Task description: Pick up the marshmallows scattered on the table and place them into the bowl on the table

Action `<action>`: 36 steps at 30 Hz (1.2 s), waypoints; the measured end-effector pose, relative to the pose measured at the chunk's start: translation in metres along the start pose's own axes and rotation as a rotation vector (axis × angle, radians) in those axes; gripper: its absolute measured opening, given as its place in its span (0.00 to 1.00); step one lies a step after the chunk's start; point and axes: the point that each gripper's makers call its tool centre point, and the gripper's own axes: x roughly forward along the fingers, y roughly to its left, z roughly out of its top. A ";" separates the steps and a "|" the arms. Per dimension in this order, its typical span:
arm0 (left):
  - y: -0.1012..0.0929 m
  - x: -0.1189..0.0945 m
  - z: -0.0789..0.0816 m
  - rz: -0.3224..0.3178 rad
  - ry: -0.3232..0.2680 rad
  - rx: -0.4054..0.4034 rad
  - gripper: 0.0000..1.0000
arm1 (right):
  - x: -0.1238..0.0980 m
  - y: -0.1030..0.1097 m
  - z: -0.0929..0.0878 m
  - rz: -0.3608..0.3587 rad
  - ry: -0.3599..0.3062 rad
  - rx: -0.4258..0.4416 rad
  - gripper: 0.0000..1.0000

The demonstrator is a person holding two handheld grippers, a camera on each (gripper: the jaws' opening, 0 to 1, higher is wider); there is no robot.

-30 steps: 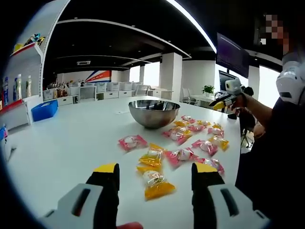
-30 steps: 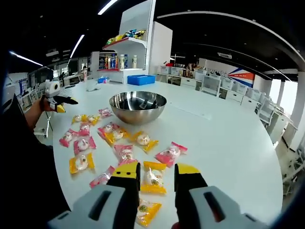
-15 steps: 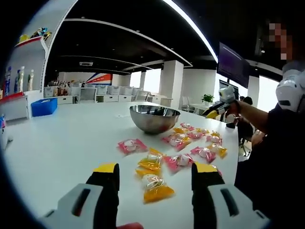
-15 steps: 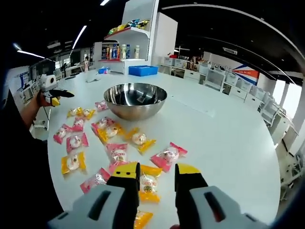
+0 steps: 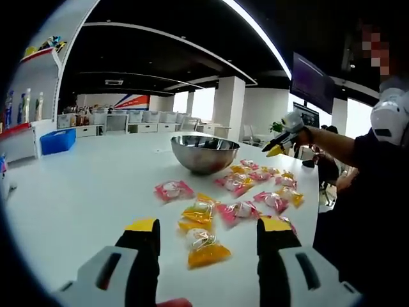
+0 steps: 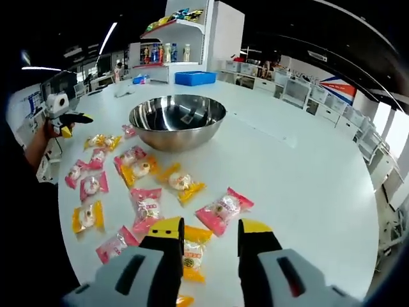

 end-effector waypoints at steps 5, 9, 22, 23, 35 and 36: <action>-0.002 -0.001 0.004 -0.002 -0.011 0.004 0.61 | 0.006 -0.009 -0.002 -0.006 0.020 0.034 0.35; -0.004 -0.001 0.005 -0.005 -0.013 0.008 0.61 | 0.014 -0.016 -0.004 -0.015 0.048 0.049 0.36; -0.001 -0.009 0.003 0.007 -0.020 0.002 0.61 | 0.048 -0.018 -0.010 0.017 0.123 0.121 0.35; 0.000 -0.010 0.003 0.009 -0.020 0.001 0.61 | 0.049 -0.018 -0.011 0.018 0.125 0.124 0.34; 0.002 -0.012 -0.001 0.019 -0.020 -0.010 0.61 | 0.070 -0.009 -0.003 0.019 0.148 0.093 0.33; 0.002 -0.013 -0.001 0.020 -0.020 -0.011 0.61 | 0.072 -0.009 -0.002 0.015 0.150 0.084 0.32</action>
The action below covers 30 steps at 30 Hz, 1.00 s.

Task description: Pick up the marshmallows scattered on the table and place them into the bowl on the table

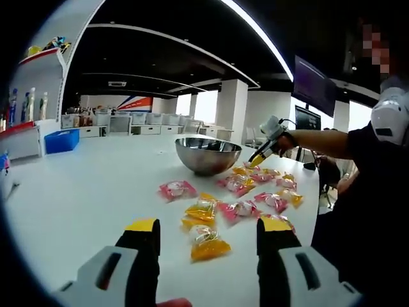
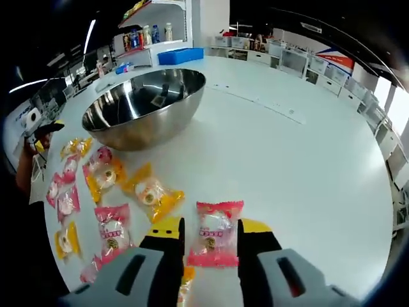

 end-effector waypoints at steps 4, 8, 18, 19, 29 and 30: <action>0.000 -0.001 0.001 0.001 -0.002 0.000 0.61 | 0.004 0.000 0.000 -0.021 0.008 -0.045 0.30; 0.001 -0.001 0.002 0.000 -0.003 0.002 0.61 | 0.003 0.001 0.000 -0.022 0.008 -0.057 0.28; 0.000 0.001 0.000 -0.004 0.003 0.000 0.61 | 0.002 -0.004 -0.003 -0.013 -0.003 -0.066 0.22; -0.001 0.002 0.000 -0.005 0.002 -0.001 0.61 | 0.002 -0.004 -0.003 -0.014 -0.005 -0.069 0.22; -0.002 0.003 0.002 -0.011 0.004 0.005 0.60 | 0.002 0.004 0.001 0.009 -0.074 -0.012 0.21; -0.002 0.002 0.003 -0.009 0.002 0.005 0.60 | 0.001 0.004 0.001 0.009 -0.077 -0.010 0.20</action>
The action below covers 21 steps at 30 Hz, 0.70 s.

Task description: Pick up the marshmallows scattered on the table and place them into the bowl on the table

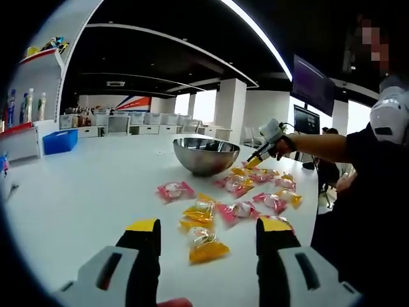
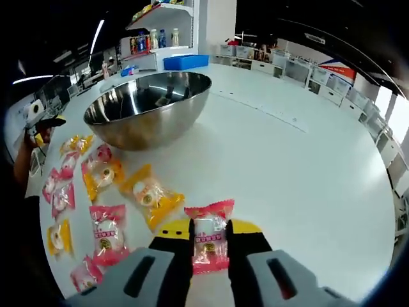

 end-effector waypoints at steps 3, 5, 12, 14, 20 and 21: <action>0.001 0.000 -0.001 0.005 0.000 -0.004 0.60 | -0.003 0.000 0.002 -0.005 -0.011 -0.005 0.20; 0.001 0.000 -0.003 0.004 0.005 -0.004 0.60 | -0.007 0.001 0.007 -0.001 -0.030 -0.008 0.20; -0.001 0.002 -0.002 -0.004 0.008 0.001 0.60 | -0.016 0.005 0.021 0.007 -0.086 -0.003 0.20; -0.001 0.002 -0.001 -0.003 0.010 0.003 0.60 | -0.020 0.007 0.025 0.007 -0.101 -0.006 0.20; -0.002 0.004 0.000 -0.007 0.011 0.007 0.59 | -0.030 0.013 0.042 0.006 -0.161 -0.012 0.20; -0.003 0.005 0.000 -0.009 0.012 0.007 0.59 | -0.031 0.013 0.045 0.002 -0.171 -0.014 0.20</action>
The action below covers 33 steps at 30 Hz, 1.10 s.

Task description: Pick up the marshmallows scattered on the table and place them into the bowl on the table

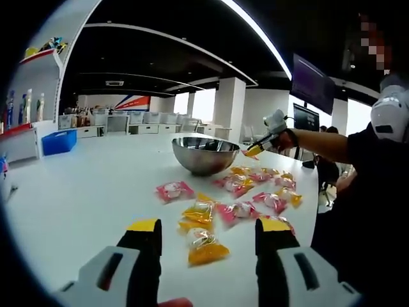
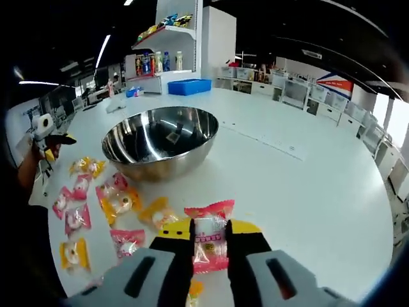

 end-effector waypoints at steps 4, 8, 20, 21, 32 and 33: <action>-0.002 0.002 -0.001 -0.005 0.006 0.004 0.58 | -0.005 0.008 0.017 0.006 -0.048 -0.011 0.20; -0.002 0.002 0.000 -0.007 0.004 0.005 0.58 | -0.009 0.020 0.037 0.026 -0.093 -0.022 0.19; -0.005 0.001 0.001 -0.009 0.000 0.008 0.58 | 0.002 0.039 0.086 0.076 -0.199 -0.028 0.19; -0.006 0.000 0.001 -0.009 0.001 0.010 0.58 | 0.004 0.041 0.089 0.079 -0.205 -0.029 0.19; -0.004 -0.004 -0.001 0.001 0.002 0.007 0.57 | 0.028 0.063 0.106 0.117 -0.213 -0.068 0.19; -0.005 -0.004 -0.001 0.000 0.002 0.007 0.57 | 0.030 0.065 0.108 0.122 -0.217 -0.064 0.19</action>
